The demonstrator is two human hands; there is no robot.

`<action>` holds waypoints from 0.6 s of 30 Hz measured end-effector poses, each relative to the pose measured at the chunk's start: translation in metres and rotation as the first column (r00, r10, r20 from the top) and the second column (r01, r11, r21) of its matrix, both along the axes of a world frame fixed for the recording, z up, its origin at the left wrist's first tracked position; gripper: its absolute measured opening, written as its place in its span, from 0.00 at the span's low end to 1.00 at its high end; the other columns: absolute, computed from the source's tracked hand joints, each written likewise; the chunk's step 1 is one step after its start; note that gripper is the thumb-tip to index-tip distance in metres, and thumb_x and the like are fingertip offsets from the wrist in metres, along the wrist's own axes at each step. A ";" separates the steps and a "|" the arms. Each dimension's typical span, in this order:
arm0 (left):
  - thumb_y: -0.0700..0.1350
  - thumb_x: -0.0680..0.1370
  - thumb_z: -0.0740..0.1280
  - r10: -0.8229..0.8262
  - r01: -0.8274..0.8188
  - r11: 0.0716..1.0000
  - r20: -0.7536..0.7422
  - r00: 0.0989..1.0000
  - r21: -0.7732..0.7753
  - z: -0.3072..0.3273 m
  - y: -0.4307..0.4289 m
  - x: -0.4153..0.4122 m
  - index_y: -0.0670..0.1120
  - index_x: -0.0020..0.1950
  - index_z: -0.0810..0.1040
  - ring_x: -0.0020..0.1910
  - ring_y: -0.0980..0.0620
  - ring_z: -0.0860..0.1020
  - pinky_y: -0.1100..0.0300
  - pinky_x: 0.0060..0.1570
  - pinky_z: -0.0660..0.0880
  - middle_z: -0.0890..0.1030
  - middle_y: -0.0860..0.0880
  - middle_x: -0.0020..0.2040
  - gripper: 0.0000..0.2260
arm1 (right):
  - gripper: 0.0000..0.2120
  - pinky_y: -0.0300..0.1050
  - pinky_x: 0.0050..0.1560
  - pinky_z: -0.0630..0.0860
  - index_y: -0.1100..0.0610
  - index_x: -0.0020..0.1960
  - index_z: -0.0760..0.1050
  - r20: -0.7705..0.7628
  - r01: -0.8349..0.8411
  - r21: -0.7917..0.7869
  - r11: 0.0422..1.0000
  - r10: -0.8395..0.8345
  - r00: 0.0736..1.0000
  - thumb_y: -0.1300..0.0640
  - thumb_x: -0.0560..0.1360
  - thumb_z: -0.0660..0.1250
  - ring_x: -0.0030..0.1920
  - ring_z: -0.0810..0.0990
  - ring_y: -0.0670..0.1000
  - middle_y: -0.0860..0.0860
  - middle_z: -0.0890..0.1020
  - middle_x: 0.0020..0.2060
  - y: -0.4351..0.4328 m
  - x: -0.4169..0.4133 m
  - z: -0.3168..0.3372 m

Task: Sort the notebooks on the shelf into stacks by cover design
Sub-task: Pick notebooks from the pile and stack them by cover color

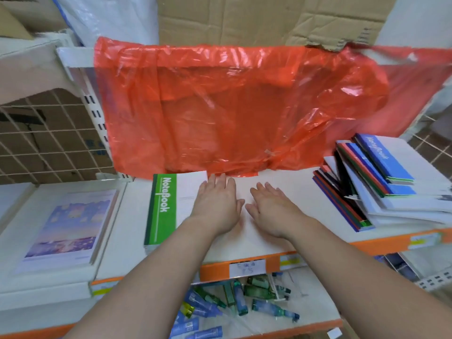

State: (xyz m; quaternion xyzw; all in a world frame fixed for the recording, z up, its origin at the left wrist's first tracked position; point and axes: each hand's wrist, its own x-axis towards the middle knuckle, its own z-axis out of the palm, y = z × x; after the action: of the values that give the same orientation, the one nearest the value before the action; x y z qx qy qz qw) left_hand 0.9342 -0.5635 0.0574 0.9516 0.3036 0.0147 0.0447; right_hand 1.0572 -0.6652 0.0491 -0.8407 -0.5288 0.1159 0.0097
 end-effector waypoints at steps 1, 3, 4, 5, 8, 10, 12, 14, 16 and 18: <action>0.57 0.82 0.54 -0.008 0.007 1.000 -0.011 1.000 -0.006 -0.001 -0.006 0.008 0.42 0.77 0.58 0.78 0.39 0.54 0.46 0.75 0.54 0.59 0.41 0.78 0.28 | 0.28 0.52 0.77 0.45 0.57 0.79 0.51 -0.004 0.012 -0.003 1.000 -0.012 1.000 0.44 0.83 0.48 0.78 0.46 0.55 0.55 0.51 0.79 -0.008 0.007 0.000; 0.57 0.83 0.53 -0.021 0.020 1.000 -0.037 0.999 -0.015 -0.003 -0.018 0.026 0.43 0.78 0.56 0.78 0.39 0.53 0.45 0.76 0.52 0.57 0.41 0.79 0.28 | 0.29 0.52 0.77 0.45 0.57 0.79 0.50 -0.011 0.035 -0.009 0.999 -0.035 0.999 0.44 0.83 0.47 0.78 0.46 0.55 0.55 0.50 0.79 -0.024 0.024 0.001; 0.57 0.83 0.52 -0.024 0.023 1.000 -0.048 0.999 -0.016 -0.003 -0.025 0.034 0.43 0.78 0.56 0.78 0.39 0.53 0.46 0.76 0.52 0.57 0.41 0.79 0.28 | 0.29 0.51 0.77 0.45 0.57 0.79 0.50 -0.011 0.045 -0.010 0.999 -0.046 0.999 0.44 0.83 0.47 0.78 0.46 0.55 0.55 0.50 0.79 -0.032 0.033 0.002; 0.57 0.83 0.52 -0.025 0.024 1.000 -0.055 0.998 -0.020 -0.003 -0.032 0.043 0.43 0.78 0.55 0.78 0.39 0.53 0.46 0.76 0.52 0.56 0.41 0.79 0.28 | 0.29 0.51 0.77 0.44 0.57 0.79 0.49 -0.010 0.054 -0.013 0.998 -0.054 0.998 0.44 0.83 0.47 0.78 0.46 0.55 0.55 0.50 0.79 -0.040 0.042 0.002; 0.58 0.83 0.52 -0.034 0.032 0.999 -0.068 0.997 -0.029 -0.001 -0.057 0.071 0.43 0.79 0.55 0.78 0.39 0.53 0.47 0.76 0.53 0.56 0.41 0.79 0.28 | 0.29 0.52 0.77 0.44 0.57 0.79 0.49 -0.010 0.064 -0.023 0.998 -0.064 0.998 0.45 0.83 0.48 0.78 0.46 0.55 0.55 0.50 0.79 -0.064 0.069 0.003; 0.58 0.83 0.52 -0.039 0.036 0.999 -0.065 0.997 -0.036 0.000 -0.073 0.091 0.43 0.79 0.55 0.78 0.39 0.53 0.47 0.76 0.52 0.56 0.41 0.80 0.28 | 0.29 0.51 0.77 0.44 0.58 0.79 0.50 -0.006 0.060 -0.013 0.998 -0.060 0.998 0.45 0.83 0.48 0.78 0.46 0.55 0.56 0.50 0.78 -0.080 0.087 0.003; 0.58 0.83 0.52 -0.036 0.033 0.999 -0.058 0.998 -0.039 0.004 -0.086 0.110 0.44 0.78 0.55 0.79 0.39 0.53 0.47 0.76 0.52 0.55 0.41 0.80 0.28 | 0.28 0.50 0.77 0.44 0.58 0.78 0.51 0.007 0.049 0.013 0.999 -0.049 0.999 0.46 0.83 0.49 0.78 0.47 0.55 0.56 0.51 0.78 -0.094 0.105 0.006; 0.57 0.83 0.52 -0.036 0.035 0.999 -0.047 0.998 -0.021 0.008 -0.098 0.126 0.43 0.78 0.56 0.78 0.39 0.54 0.47 0.76 0.53 0.56 0.41 0.80 0.28 | 0.27 0.49 0.76 0.44 0.58 0.78 0.52 0.020 0.032 0.056 0.998 -0.033 0.999 0.47 0.83 0.49 0.78 0.47 0.55 0.56 0.51 0.78 -0.105 0.121 0.010; 0.57 0.83 0.53 -0.032 0.031 0.999 -0.040 0.999 -0.013 0.012 -0.109 0.140 0.43 0.78 0.56 0.78 0.39 0.54 0.48 0.76 0.53 0.56 0.41 0.80 0.28 | 0.27 0.48 0.77 0.43 0.58 0.78 0.52 0.048 0.001 0.096 0.995 -0.006 0.999 0.47 0.83 0.49 0.78 0.46 0.54 0.56 0.52 0.78 -0.116 0.134 0.016; 0.57 0.83 0.52 -0.025 0.024 1.000 -0.038 0.999 -0.009 0.017 -0.119 0.151 0.43 0.79 0.55 0.78 0.40 0.54 0.48 0.76 0.53 0.56 0.41 0.80 0.29 | 0.27 0.49 0.77 0.43 0.58 0.78 0.54 0.073 -0.023 0.129 0.991 0.014 0.997 0.47 0.83 0.49 0.78 0.47 0.54 0.56 0.53 0.78 -0.125 0.145 0.023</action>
State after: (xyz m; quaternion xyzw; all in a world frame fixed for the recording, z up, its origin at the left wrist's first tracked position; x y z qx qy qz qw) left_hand 1.0855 -0.6821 0.0741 0.9552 0.2928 -0.0050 0.0430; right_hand 1.2025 -0.7906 0.0726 -0.8370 -0.5430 0.0511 0.0445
